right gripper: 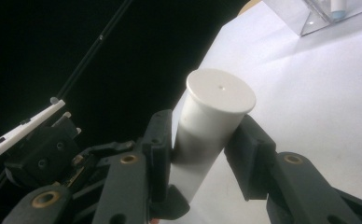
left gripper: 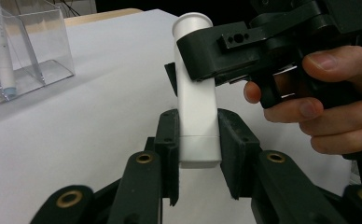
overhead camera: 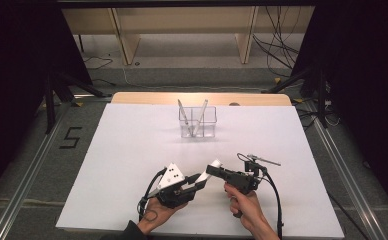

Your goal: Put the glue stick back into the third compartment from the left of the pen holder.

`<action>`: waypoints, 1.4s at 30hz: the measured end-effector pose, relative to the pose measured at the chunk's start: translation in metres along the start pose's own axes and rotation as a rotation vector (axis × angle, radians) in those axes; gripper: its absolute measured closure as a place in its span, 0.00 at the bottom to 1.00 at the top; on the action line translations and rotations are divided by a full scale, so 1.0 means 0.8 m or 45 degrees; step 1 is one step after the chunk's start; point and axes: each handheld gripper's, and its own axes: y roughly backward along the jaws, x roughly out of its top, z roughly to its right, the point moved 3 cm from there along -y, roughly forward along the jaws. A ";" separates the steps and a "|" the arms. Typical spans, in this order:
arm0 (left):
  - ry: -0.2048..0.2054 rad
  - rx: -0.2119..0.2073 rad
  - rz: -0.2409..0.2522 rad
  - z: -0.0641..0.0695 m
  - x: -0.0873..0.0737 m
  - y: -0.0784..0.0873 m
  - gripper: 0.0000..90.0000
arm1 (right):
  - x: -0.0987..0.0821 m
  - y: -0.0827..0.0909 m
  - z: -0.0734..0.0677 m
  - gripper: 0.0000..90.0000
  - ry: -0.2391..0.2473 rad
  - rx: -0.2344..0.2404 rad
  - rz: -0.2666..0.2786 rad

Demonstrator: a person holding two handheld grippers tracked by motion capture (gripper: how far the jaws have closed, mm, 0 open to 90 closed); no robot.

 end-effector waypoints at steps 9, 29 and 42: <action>-0.015 -0.001 0.000 0.002 -0.003 -0.002 0.78 | 0.000 0.000 -0.003 0.75 -0.016 0.029 0.005; 0.024 0.021 -0.071 -0.043 -0.010 0.027 0.30 | 0.034 0.023 -0.007 0.76 0.268 -0.192 0.109; 0.085 0.065 -0.070 -0.074 -0.023 0.057 0.25 | 0.070 0.024 0.006 0.76 0.307 -0.287 0.214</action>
